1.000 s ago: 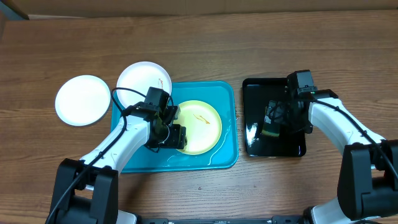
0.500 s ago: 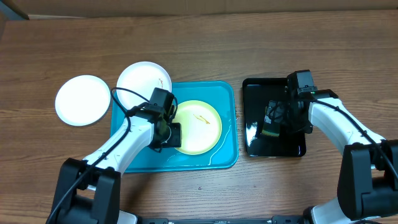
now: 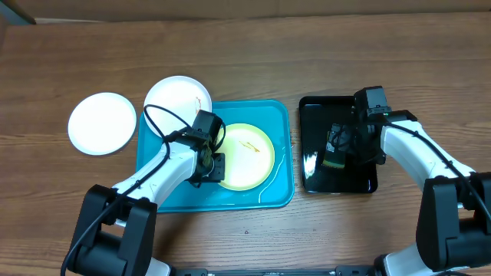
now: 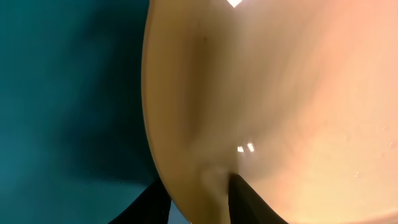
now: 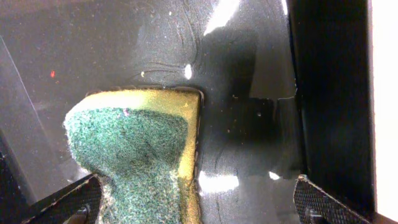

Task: Clean dirty plates on tray and stack at the side
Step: 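Slide the yellow plate rightward across the teal tray with left gripper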

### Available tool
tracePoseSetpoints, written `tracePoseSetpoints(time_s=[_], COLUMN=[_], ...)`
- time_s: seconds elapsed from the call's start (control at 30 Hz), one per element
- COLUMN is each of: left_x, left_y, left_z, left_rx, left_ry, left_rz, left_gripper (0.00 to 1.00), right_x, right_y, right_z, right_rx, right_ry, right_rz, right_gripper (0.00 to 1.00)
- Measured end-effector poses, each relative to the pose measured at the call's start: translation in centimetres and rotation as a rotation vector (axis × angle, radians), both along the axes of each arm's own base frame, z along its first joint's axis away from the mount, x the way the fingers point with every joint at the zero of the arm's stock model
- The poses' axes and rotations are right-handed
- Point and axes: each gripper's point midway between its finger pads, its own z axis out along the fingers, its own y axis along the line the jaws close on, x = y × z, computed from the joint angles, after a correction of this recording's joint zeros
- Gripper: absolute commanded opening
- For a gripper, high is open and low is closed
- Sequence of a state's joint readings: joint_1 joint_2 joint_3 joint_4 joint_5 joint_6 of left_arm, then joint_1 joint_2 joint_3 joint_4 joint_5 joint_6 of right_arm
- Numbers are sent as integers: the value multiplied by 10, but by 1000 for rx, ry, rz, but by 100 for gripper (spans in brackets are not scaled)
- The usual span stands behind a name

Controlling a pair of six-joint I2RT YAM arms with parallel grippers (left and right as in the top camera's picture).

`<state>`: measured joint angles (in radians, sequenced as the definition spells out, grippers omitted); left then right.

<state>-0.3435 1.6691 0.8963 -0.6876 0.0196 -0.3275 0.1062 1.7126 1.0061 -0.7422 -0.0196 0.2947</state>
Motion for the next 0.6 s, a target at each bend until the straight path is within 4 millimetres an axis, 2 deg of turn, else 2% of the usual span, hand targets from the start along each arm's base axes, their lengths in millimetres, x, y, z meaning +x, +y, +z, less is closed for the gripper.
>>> tracePoseSetpoints(time_s=[0.07,0.13,0.27,0.33,0.4,0.6], left_x=[4,9,23,23,24,25], left_y=[1,0,-4,-3,0,4], left_z=[1,2,7,7,7,7], left_rx=[11,14,19,31,52,72], left_ry=[-19,-42,-96,-100,-105,-110], left_rz=[-35,-70,-162,-189,-212,-204], left_gripper=[22,7,4,9,24,27], right_x=[0,0,0,0,0,0], right_y=[0,0,0,0,0,0], right_z=[0,0,0,0,0,0], right_rx=[0,0,0,0,0,0], right_ry=[0,0,0,0,0,1], right_rz=[0,0,0,-1,0,0], right_gripper=[100,100,100,100,100,100])
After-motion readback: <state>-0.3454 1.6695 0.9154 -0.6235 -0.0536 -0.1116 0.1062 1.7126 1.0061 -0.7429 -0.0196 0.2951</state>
